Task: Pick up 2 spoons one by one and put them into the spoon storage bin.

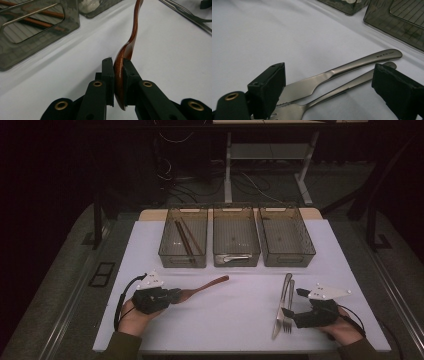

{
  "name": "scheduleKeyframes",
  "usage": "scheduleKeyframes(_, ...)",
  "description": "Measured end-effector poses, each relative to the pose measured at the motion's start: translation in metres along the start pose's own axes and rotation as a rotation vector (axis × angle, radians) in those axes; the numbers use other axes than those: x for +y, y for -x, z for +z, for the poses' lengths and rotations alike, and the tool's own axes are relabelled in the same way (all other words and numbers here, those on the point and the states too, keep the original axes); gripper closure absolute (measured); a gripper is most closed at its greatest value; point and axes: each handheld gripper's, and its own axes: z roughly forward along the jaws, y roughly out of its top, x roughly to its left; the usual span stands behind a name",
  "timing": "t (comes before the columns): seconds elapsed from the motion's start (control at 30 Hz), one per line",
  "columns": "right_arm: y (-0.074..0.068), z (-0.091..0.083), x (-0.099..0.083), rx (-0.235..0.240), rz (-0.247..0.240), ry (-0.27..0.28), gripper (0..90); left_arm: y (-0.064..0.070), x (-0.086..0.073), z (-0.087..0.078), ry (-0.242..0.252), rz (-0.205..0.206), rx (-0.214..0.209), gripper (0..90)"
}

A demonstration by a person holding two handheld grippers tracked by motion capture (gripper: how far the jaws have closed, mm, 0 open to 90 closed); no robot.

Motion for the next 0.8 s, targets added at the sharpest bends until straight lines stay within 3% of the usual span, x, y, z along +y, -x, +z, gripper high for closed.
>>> scheduleKeyframes(0.7, 0.0, 0.0, 0.0, 0.001, 0.002, 0.001, 11.8, 0.0, 0.036, 0.019, 0.038, 0.022, -0.011, 81.2)
scheduleKeyframes(0.8, 0.001, 0.0, 0.0, 0.002, 0.004, 0.001, 11.8, -0.001, 0.044, 0.023, 0.052, 0.009, -0.019, 81.1)
